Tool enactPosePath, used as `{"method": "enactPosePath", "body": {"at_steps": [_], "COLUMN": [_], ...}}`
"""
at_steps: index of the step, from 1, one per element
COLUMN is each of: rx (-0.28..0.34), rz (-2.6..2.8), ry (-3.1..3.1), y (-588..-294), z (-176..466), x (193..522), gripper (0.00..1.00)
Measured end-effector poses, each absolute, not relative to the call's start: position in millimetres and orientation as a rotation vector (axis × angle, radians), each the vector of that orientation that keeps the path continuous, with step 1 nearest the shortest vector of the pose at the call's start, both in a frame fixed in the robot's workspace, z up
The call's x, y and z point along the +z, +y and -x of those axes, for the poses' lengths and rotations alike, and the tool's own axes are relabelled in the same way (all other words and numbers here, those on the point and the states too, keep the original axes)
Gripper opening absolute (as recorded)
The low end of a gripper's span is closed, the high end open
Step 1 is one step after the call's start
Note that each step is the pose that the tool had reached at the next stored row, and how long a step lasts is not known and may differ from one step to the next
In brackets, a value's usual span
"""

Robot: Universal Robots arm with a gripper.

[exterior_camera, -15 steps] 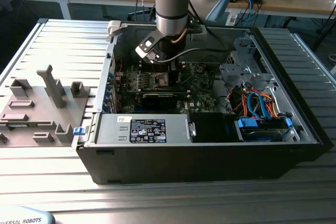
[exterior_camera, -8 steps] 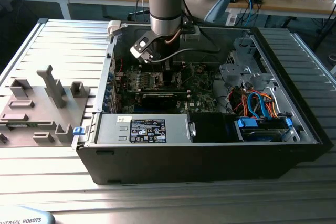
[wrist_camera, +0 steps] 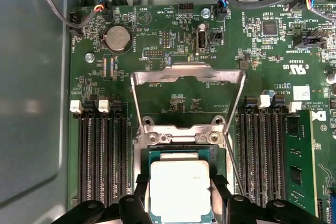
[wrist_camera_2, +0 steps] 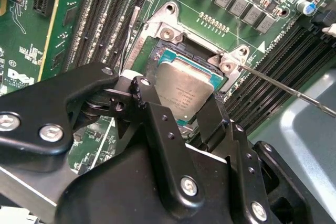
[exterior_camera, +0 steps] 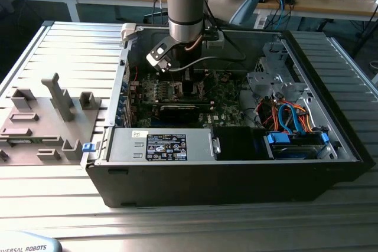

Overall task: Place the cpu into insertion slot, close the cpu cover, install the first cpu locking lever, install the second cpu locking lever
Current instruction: 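Place the cpu into insertion slot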

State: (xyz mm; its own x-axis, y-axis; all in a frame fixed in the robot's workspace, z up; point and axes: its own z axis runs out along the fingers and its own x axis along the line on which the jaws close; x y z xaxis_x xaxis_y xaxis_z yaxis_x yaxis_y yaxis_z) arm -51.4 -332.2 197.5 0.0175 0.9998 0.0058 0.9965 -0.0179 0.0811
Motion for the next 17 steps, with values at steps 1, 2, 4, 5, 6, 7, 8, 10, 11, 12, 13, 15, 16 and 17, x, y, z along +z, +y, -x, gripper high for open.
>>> {"method": "enactPosePath", "body": {"at_steps": [1,2,4,5,6,7,8,10,11,12,13,15,16,17], "rx": [0.094,0.094,0.095,0.095,0.095,0.095,0.095,0.097,0.098,0.100,0.102,0.105,0.105,0.104], "rz": [-2.202,-2.202,-2.202,-2.202,-2.202,-2.202,-2.202,-2.202,-2.203,-2.204,-2.205,-2.207,-2.208,-2.209], "ry": [2.163,2.163,2.163,2.163,2.163,2.163,2.162,2.162,2.163,2.164,2.165,2.165,2.164,2.163], "y": [-332.3,-332.3,-332.5,-332.7,-333.0,-333.4,-333.6,-334.0,-334.1,-334.3,-334.5,-335.4,-335.7,-336.4], "z": [51.4,51.4,51.4,51.4,51.3,51.3,51.3,51.3,51.3,51.3,51.3,51.3,51.3,51.4], "x": [197.1,196.6,195.5,195.3,195.2,195.2,195.2,195.9,196.1,196.3,196.6,196.5,196.6,196.6], "gripper": [0.54,0.54,0.54,0.54,0.54,0.54,0.54,0.54,0.54,0.54,0.54,0.54,0.54,0.54]}}
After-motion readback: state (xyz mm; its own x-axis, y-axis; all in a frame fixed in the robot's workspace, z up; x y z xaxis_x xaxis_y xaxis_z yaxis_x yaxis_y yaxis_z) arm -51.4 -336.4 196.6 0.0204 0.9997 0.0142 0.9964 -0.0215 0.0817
